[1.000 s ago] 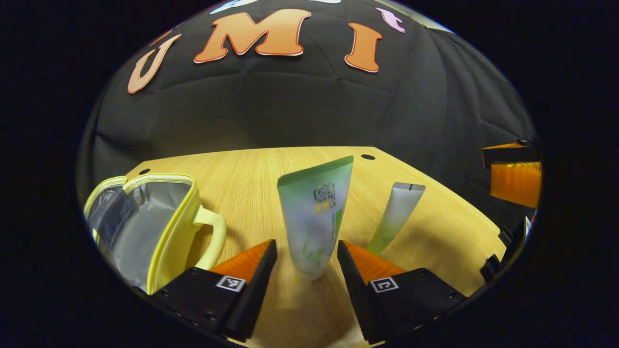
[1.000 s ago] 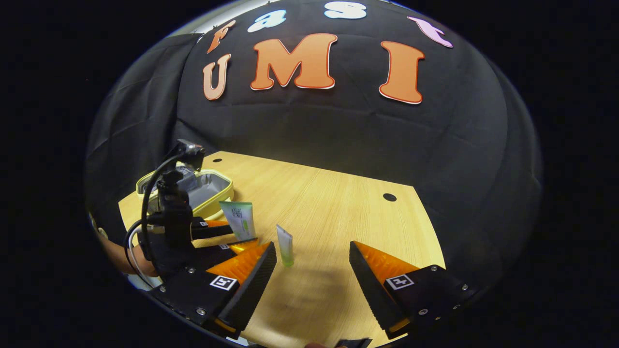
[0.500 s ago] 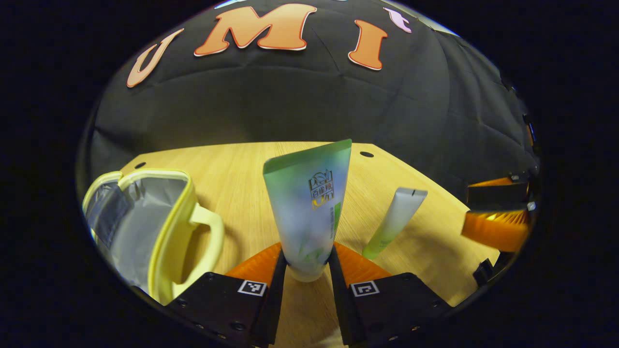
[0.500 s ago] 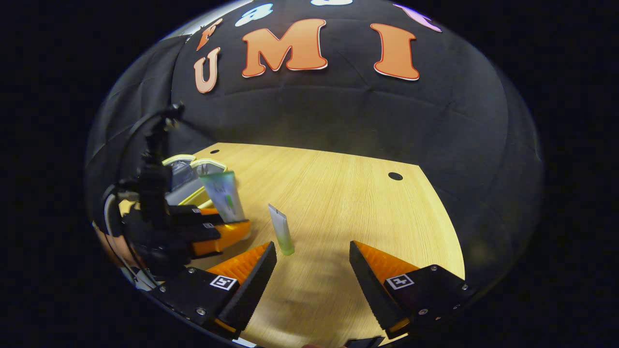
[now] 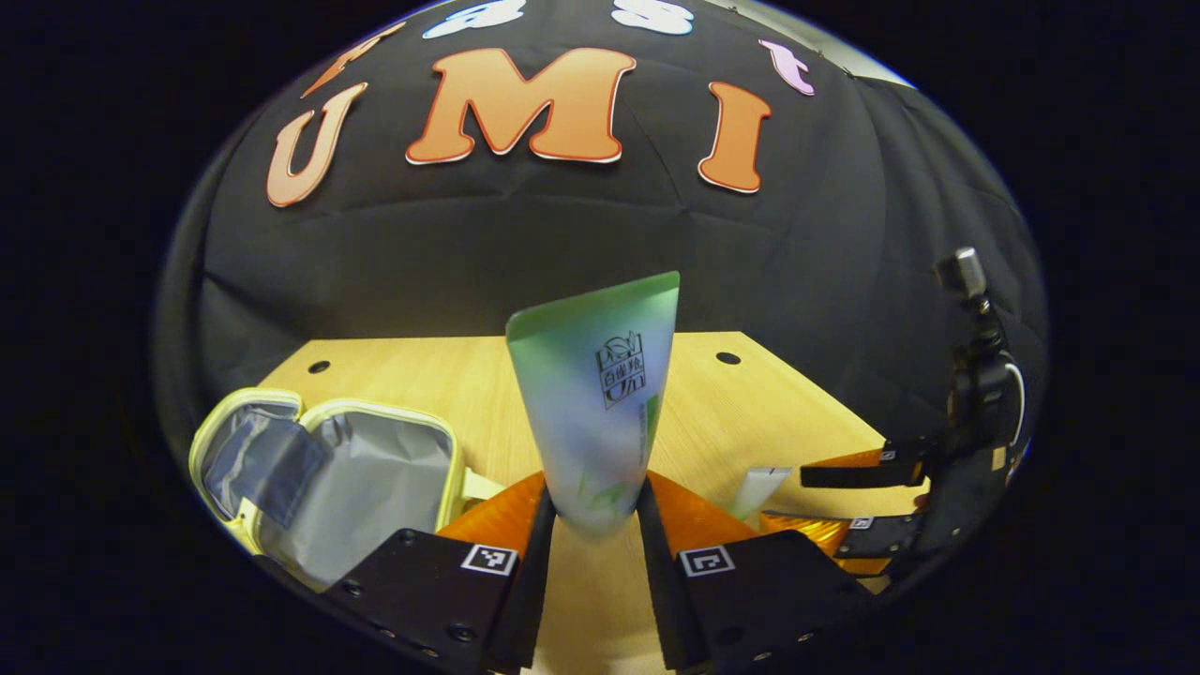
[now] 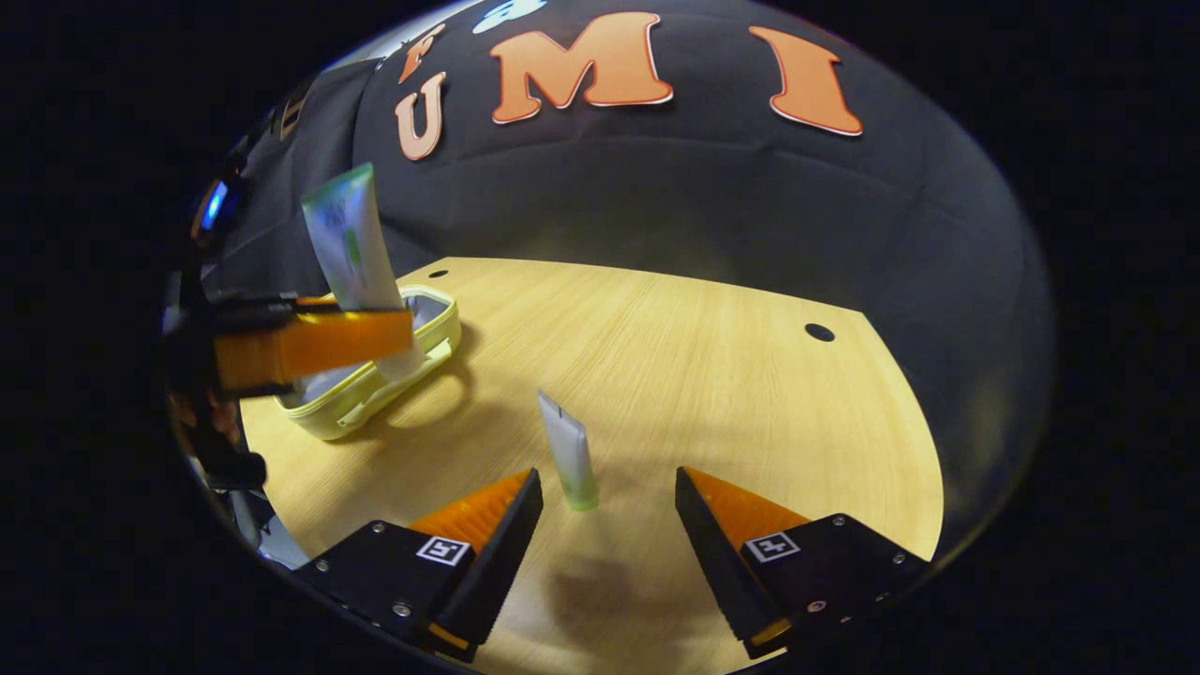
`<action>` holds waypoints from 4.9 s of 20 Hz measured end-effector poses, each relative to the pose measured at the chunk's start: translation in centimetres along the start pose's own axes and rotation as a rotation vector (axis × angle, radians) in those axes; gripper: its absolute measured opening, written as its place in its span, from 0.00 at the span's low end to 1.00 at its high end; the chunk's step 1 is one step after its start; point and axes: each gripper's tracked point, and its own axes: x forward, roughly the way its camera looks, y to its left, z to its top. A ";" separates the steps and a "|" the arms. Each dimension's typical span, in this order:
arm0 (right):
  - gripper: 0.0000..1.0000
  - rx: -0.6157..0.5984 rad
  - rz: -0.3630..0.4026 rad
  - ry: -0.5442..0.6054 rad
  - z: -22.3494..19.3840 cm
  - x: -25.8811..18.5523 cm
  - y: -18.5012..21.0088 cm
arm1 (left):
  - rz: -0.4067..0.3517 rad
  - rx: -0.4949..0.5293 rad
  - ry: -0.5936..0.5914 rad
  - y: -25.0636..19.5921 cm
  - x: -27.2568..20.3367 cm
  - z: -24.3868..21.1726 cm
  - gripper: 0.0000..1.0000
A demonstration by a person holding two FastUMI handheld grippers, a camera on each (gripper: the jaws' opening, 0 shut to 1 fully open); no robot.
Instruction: First open the suitcase, pack the skin care products into it, and then close the suitcase.
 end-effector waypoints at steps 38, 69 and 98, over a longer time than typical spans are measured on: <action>0.32 0.058 0.026 -0.003 11.6 -0.5 16.6 | 0.056 -0.022 0.393 25.3 -5.3 -6.2 0.48; 0.32 0.213 0.167 0.279 8.0 9.5 28.6 | 0.302 -0.124 0.328 38.7 -12.1 -1.2 0.81; 0.77 0.206 -0.022 0.068 14.1 3.7 24.1 | 0.213 -1.080 0.155 63.7 -13.4 -6.1 0.32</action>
